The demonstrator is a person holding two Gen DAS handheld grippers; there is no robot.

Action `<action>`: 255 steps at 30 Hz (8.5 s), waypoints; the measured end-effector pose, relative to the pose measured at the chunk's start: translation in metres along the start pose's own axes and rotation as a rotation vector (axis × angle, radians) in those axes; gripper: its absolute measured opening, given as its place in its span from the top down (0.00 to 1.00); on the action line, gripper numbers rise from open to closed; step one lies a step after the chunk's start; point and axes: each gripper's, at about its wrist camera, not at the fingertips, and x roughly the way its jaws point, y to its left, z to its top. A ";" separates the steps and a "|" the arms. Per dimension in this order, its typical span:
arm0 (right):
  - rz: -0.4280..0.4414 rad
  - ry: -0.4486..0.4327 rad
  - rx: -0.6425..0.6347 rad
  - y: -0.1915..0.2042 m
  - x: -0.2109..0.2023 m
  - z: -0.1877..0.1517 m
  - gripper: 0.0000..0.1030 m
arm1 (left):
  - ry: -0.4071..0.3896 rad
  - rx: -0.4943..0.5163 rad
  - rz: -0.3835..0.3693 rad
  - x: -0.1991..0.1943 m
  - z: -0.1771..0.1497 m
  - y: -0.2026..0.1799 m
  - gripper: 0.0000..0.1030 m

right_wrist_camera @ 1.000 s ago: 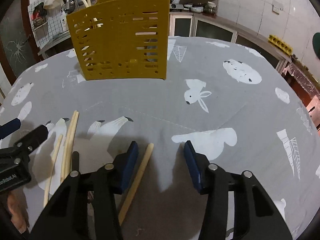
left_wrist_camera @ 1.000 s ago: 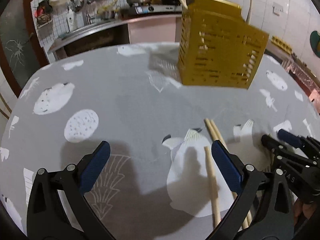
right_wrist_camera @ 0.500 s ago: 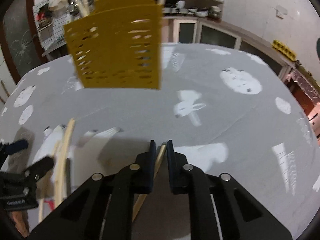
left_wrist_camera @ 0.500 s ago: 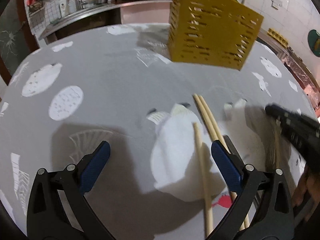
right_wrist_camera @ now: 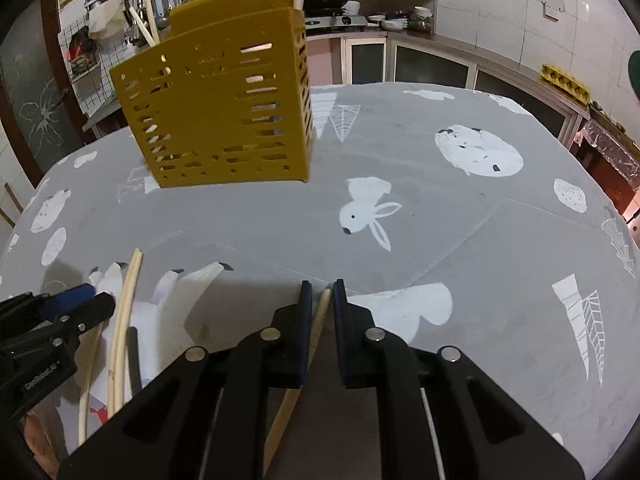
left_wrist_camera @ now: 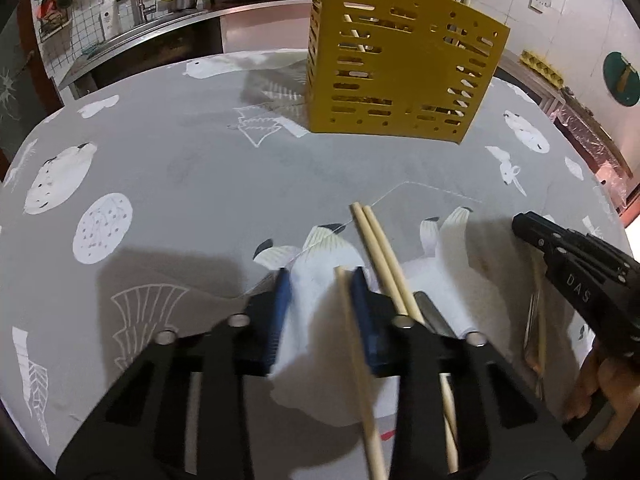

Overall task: Organize utensils
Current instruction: 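Close the left gripper on a wooden chopstick, then lift the chopstick with the left gripper and carry it over the holder, then open the left gripper to drop the chopstick into the holder, then close the right gripper on the green-handled fork while the left gripper returns to the chopsticks, then close the left gripper on a wooden chopstick while the right gripper holds the fork, then lift and carry the chopstick and fork over the yellow holder with both grippers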

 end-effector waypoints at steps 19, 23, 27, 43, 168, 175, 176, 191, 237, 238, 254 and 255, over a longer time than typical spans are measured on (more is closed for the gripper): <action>-0.003 -0.167 0.015 0.004 -0.043 0.011 0.91 | -0.107 -0.012 -0.049 -0.026 0.003 0.004 0.96; 0.012 -0.247 0.027 0.000 -0.070 0.016 0.92 | -0.193 -0.010 -0.030 -0.054 0.006 0.005 0.97; 0.022 -0.342 0.028 -0.002 -0.104 0.022 0.92 | -0.294 -0.016 -0.031 -0.086 0.008 0.005 0.97; -0.022 -0.563 -0.046 0.005 -0.175 0.029 0.94 | -0.567 -0.004 -0.040 -0.170 0.010 0.003 0.97; -0.020 0.058 -0.058 0.028 -0.047 -0.056 0.78 | -0.158 -0.110 0.137 -0.042 -0.011 0.036 0.05; -0.028 0.056 -0.035 0.000 -0.029 -0.026 0.78 | -0.084 -0.116 0.096 -0.016 0.002 0.014 0.05; -0.025 0.061 -0.027 -0.005 -0.026 -0.022 0.78 | -0.079 -0.109 0.098 -0.012 0.002 0.011 0.08; -0.017 0.016 0.003 -0.022 -0.018 -0.021 0.78 | -0.084 -0.090 0.107 0.004 -0.008 0.005 0.12; -0.026 -0.160 0.026 -0.029 -0.058 -0.005 0.78 | -0.200 -0.013 0.004 -0.025 0.017 -0.025 0.94; -0.027 -0.182 0.027 -0.029 -0.064 -0.003 0.78 | -0.227 -0.008 0.006 -0.033 0.017 -0.025 0.94; 0.004 -0.466 -0.034 -0.007 -0.127 0.011 0.78 | -0.581 0.026 0.044 -0.121 0.010 -0.011 0.96; 0.005 -0.474 -0.037 -0.005 -0.129 0.012 0.78 | -0.588 0.016 0.040 -0.123 0.011 -0.009 0.96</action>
